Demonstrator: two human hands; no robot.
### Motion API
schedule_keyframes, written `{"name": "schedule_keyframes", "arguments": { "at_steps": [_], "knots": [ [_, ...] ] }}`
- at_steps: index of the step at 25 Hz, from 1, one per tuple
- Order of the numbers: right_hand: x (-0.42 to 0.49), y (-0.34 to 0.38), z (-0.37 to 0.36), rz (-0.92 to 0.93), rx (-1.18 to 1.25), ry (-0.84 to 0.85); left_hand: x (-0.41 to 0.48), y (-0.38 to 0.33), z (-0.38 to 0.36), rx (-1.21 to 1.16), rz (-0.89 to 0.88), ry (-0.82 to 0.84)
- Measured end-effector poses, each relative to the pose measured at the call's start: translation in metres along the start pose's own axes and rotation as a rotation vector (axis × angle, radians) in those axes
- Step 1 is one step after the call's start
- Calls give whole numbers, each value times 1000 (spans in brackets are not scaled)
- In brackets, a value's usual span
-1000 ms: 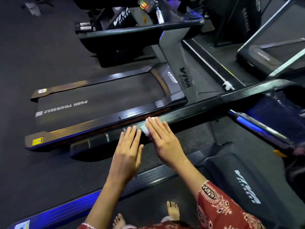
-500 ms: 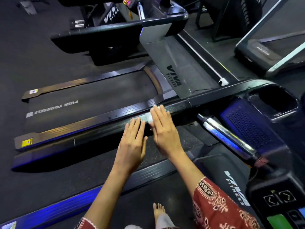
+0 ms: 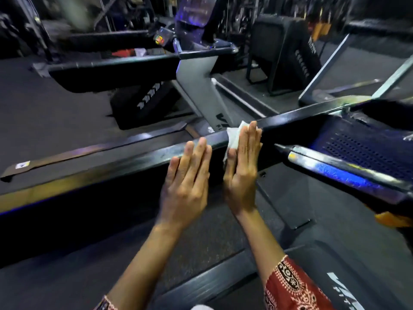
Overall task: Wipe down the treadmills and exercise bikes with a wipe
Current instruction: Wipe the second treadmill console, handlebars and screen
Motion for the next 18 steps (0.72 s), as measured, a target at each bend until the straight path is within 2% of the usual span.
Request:
{"name": "schedule_keyframes", "arguments": {
  "at_steps": [3, 6, 8, 11, 12, 13, 16, 18],
  "knots": [
    [-43, -22, -3, 188, -29, 15, -19, -6, -12, 86, 17, -115],
    [-31, -46, -3, 134, 45, -164, -27, -9, -20, 171, 26, -235],
    [-26, -34, -12, 158, 120, -181, -31, -9, -22, 178, 37, -294],
    [-69, -43, -26, 410, -77, -78, -42, -6, -25, 172, 79, -338],
    [-77, -51, -23, 455, -153, -94, -47, -6, -26, 168, 82, -346],
    [-70, -57, -17, 446, -158, -138, -49, -6, -26, 164, 75, -354],
    [-15, -39, -8, 234, 26, -230, -49, -5, -26, 150, 61, -357],
    [-10, -17, -16, 334, 49, -173, -47, -3, -24, 130, 71, -373]
  ]
}}
Point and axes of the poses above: each hand's wrist, its own x-axis towards the middle knuckle, its own z-axis out of the back of the hand, y = z × x, the point moved 7 cm from there along x, towards the middle knuckle, and after that the axes turned 12 degrees about x, right-handed, at the moved point
